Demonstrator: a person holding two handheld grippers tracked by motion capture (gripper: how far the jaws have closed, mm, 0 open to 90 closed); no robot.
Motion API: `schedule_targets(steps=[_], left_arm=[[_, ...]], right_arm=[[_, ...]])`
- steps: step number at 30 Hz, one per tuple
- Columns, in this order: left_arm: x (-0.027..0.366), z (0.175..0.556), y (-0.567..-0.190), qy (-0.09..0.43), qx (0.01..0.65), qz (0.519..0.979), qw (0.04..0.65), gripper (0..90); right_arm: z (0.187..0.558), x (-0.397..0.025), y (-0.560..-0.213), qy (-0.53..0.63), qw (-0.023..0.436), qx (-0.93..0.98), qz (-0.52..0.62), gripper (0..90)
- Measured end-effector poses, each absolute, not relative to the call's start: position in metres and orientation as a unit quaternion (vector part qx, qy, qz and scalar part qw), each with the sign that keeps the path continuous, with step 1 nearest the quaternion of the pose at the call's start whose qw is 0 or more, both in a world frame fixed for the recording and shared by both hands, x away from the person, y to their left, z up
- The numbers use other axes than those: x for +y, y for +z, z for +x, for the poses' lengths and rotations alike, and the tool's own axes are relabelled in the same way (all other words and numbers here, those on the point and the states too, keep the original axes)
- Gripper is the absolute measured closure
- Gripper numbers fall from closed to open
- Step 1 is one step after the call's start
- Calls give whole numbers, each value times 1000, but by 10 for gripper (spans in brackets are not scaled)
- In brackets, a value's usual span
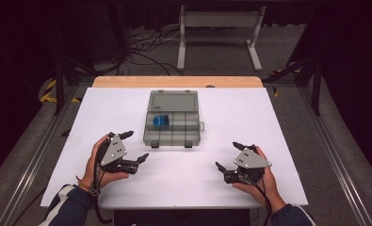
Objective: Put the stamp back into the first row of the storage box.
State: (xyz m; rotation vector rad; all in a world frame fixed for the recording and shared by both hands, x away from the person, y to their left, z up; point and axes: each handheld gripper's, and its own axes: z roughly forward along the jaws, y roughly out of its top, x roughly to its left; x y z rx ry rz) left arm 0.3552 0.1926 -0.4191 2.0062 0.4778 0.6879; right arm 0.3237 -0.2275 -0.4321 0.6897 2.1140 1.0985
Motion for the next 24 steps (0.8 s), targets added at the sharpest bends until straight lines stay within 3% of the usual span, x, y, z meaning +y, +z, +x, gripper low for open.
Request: schedule_targets(steps=[15, 24], left_arm=[[213, 345, -431, 282, 211, 821, 450, 201], [219, 341, -433, 273, 221, 821, 450, 362]], right_arm=[[324, -229, -432, 424, 322, 803, 267, 167], [324, -231, -431, 433, 317, 800, 269, 263]])
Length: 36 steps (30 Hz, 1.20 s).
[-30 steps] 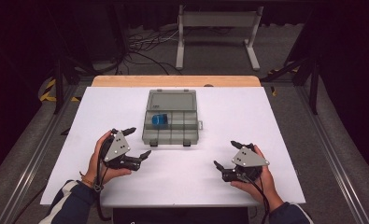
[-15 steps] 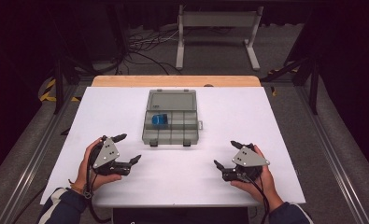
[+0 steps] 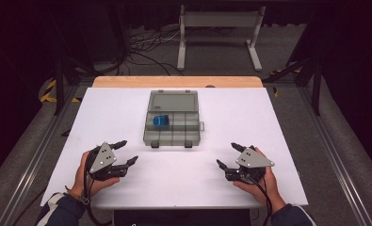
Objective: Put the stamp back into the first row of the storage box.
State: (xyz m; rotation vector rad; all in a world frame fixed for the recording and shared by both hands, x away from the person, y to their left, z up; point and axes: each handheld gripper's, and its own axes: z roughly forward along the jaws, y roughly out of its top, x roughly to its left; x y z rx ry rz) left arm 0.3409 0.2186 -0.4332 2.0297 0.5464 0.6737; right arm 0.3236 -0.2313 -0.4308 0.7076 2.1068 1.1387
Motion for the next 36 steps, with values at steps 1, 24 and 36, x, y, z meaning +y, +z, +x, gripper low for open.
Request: schedule_targets(steps=[1, 24, 36], left_arm=[[219, 340, -434, 269, 223, 821, 452, 420], [236, 332, -441, 243, 226, 836, 437, 870], [242, 334, -445, 228, 246, 834, 438, 897]], right_arm=[[324, -232, -430, 433, 315, 801, 268, 292], [324, -237, -428, 439, 278, 811, 270, 720], [327, -236, -428, 427, 263, 826, 258, 900]])
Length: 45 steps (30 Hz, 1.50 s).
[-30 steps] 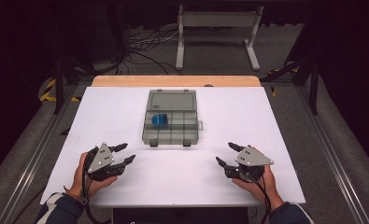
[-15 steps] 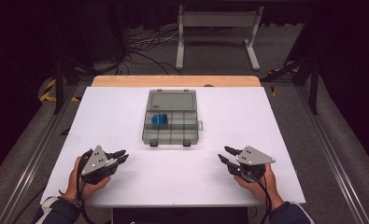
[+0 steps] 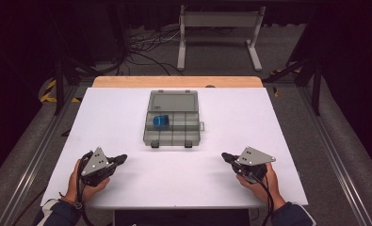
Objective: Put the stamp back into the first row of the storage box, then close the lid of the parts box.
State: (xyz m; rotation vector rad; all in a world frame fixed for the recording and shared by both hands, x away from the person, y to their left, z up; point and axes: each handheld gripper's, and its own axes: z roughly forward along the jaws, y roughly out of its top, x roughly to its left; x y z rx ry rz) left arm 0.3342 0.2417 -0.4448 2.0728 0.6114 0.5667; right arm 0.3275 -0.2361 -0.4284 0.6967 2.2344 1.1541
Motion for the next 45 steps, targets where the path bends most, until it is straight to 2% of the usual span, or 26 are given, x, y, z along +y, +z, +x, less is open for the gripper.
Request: schedule_targets(steps=[19, 33, 45], left_arm=[[251, 345, -447, 211, 265, 831, 441, 898], [248, 347, -444, 219, 264, 837, 427, 898], [233, 399, -425, 212, 262, 854, 396, 900]], right_arm=[[338, -238, -431, 413, 257, 826, 284, 900], [346, -238, -429, 413, 242, 829, 290, 900], [387, -226, -402, 412, 238, 826, 302, 900]])
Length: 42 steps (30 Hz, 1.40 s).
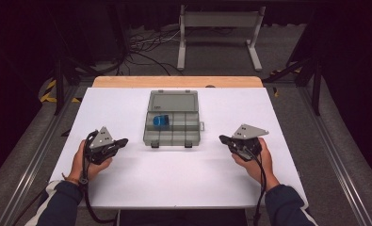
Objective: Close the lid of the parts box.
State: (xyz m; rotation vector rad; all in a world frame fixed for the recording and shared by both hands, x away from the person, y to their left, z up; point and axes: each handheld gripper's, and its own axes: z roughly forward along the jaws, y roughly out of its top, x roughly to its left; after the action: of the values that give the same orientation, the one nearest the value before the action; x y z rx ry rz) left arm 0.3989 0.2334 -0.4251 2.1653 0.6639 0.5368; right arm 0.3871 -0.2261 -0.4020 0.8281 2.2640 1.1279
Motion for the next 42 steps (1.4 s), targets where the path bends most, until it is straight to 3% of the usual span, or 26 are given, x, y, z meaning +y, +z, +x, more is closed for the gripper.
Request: schedule_targets(steps=[16, 27, 42], left_arm=[[206, 492, -399, 197, 266, 866, 374, 900], [197, 547, -420, 192, 318, 859, 353, 899], [192, 571, -444, 173, 351, 855, 341, 899]], right_arm=[[478, -196, -370, 369, 231, 841, 321, 900], [532, -169, -388, 306, 218, 866, 329, 900], [573, -159, -422, 259, 195, 878, 353, 900]])
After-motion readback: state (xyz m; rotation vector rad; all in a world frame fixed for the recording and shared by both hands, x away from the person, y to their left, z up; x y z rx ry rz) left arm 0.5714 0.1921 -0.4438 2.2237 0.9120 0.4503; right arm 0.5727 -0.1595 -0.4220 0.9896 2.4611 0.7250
